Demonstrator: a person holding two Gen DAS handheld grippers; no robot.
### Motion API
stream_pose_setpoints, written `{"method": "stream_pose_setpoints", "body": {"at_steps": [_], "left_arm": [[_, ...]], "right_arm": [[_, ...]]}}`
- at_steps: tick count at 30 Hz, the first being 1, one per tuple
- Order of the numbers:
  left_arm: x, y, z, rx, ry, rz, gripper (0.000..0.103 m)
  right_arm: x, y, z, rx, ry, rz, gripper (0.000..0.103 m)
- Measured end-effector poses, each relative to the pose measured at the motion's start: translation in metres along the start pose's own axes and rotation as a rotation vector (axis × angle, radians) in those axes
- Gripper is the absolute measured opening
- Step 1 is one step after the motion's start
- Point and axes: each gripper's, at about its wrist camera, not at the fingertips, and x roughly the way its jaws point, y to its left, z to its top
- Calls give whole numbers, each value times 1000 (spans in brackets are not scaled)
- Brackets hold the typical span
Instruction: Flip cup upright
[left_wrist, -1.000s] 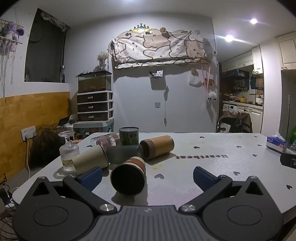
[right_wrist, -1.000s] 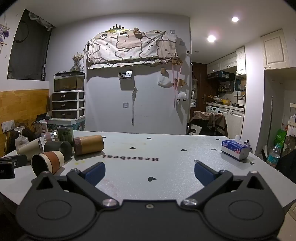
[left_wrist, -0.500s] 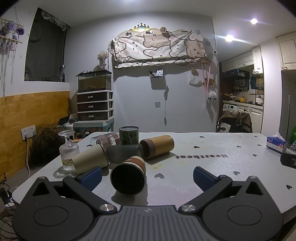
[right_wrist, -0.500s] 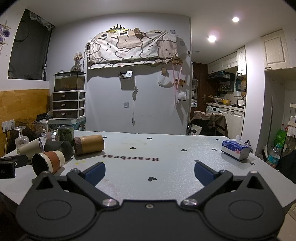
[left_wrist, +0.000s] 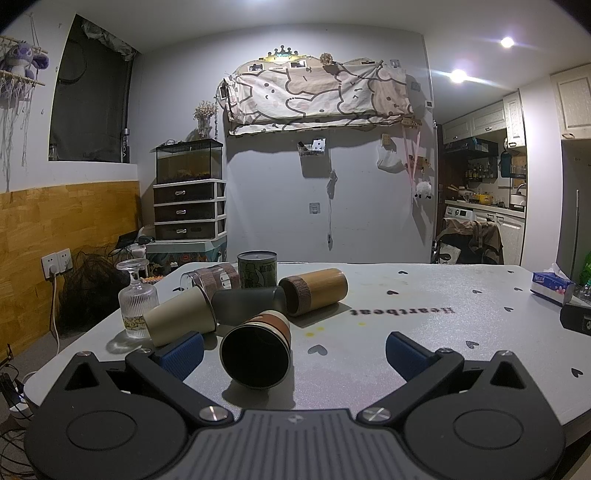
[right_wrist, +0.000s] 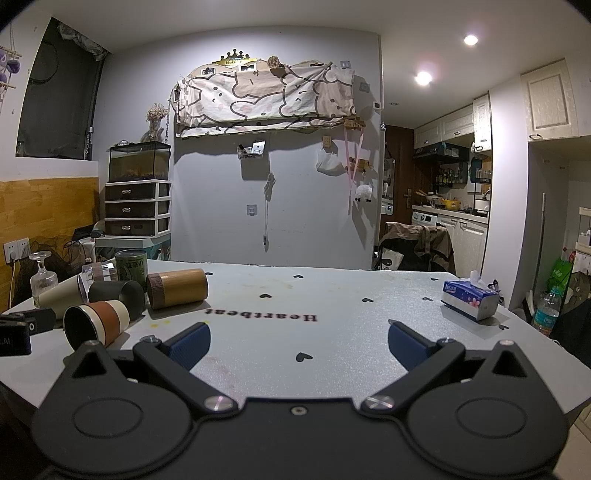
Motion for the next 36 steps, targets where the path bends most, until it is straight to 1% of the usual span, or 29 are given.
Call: {"method": "stream_pose_setpoints", "body": {"at_steps": [36], "left_arm": [[0,0,0,-4,4,-1,103]], "right_arm": [[0,3,0,-3,1,0,103]]}}
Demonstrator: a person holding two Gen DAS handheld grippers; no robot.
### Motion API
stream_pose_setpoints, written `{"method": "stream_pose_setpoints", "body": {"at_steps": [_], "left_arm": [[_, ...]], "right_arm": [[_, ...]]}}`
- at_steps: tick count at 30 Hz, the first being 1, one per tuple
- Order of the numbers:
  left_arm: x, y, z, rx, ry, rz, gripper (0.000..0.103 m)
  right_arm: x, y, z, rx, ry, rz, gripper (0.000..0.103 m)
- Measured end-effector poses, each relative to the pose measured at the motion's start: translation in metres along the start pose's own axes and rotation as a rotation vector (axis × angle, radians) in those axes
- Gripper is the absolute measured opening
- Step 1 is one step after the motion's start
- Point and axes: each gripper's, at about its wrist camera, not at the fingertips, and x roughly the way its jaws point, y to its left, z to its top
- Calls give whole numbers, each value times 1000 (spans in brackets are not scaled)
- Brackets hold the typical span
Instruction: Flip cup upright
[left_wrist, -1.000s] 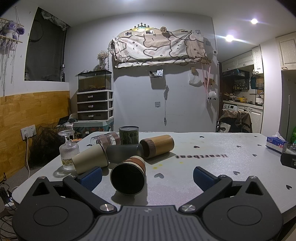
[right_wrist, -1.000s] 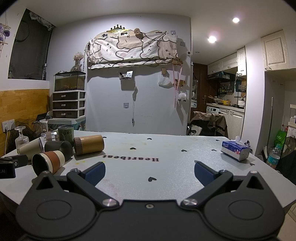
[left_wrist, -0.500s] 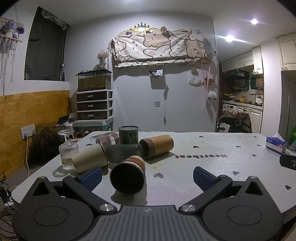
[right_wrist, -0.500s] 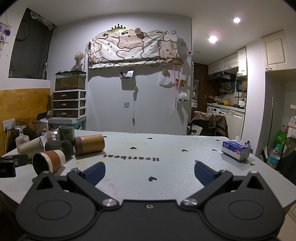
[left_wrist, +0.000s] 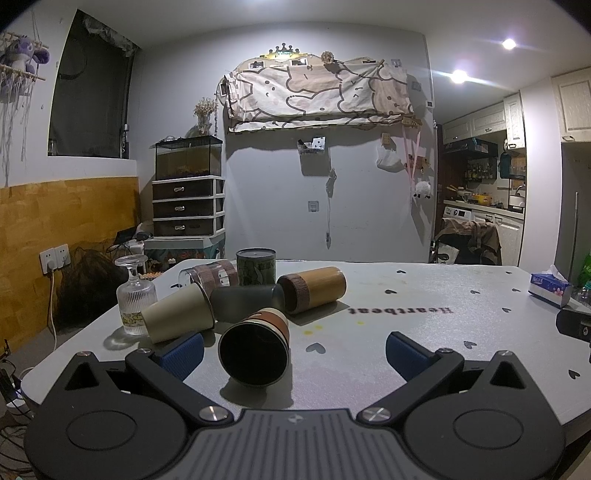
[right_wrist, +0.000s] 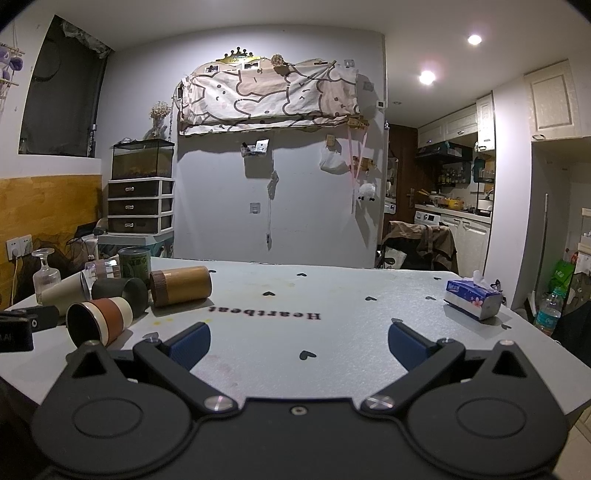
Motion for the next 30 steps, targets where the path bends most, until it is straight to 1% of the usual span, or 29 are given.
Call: {"method": "stream_pose_setpoints", "body": {"at_steps": [17,19,22,24,25,26,30], "left_arm": [[5,-3,-2,-6,10,-4,103],[14,1,-1,-26,23,-14,103],[28,8,-6,-38,13,-32,103],[41,12,-4,-31,-1,-23,103],[47,12,-5,-27,-6,-16,103],[54,13,-6,-28,-6,-10,103],[86,23,-10,-52,30,-18,103]], "right_arm": [[2,-5,-2,3,0,3,103],[0,1,0,7,-3,8,103],[-1,4,0,14,-8,21,103],[-7,0,-3,17,-9,26,103],[2,5,-11,18,-7,32,103],[3,5,-11,20,-7,38,103],[2,2,-10,17,-10,50,103]]}}
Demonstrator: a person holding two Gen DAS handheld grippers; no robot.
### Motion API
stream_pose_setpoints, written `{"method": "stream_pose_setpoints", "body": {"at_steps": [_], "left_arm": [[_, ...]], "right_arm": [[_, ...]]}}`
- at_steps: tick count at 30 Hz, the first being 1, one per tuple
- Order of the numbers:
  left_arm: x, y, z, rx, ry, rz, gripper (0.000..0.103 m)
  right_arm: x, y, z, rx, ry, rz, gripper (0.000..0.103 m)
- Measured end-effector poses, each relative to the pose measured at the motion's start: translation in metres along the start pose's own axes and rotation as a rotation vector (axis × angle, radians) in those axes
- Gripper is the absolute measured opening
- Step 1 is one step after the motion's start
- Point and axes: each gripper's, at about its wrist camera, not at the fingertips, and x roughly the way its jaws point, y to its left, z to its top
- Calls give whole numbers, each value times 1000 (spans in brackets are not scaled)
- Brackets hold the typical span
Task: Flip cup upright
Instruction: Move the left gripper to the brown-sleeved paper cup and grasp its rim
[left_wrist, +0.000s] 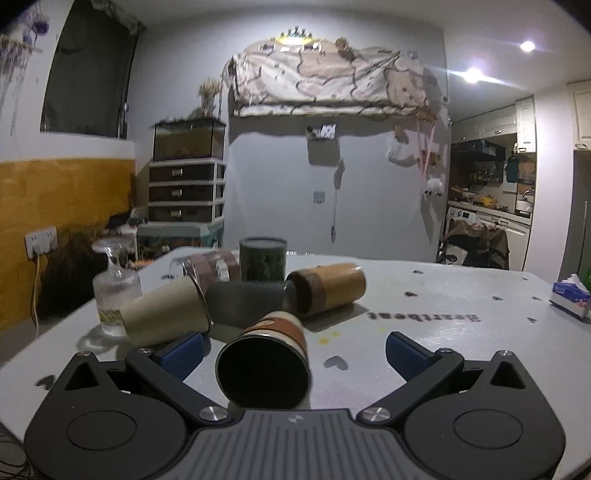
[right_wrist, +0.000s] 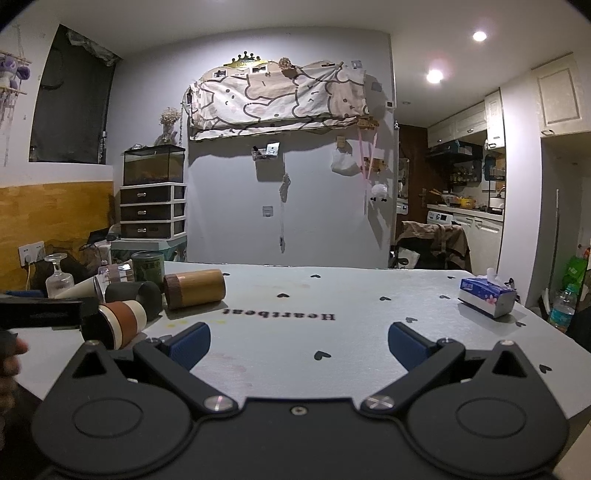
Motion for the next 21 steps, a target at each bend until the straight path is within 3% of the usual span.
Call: {"method": "stream_pose_setpoints", "body": {"at_steps": [5,11,16,21], "left_arm": [[46,17,-2,-1,70,34,103],[76,31,-13,-19,134,15,103],[87,31,-15,-28,189,-1,85],[76,25,-15,11,192,10,84]], "right_arm": [[-1,0,1,-5,1,9,103],[-1,-2,1,-8,2,14,103],[0,-2,0,-9,6,17,103],[0,-2,0,-8,5,15,103]]}}
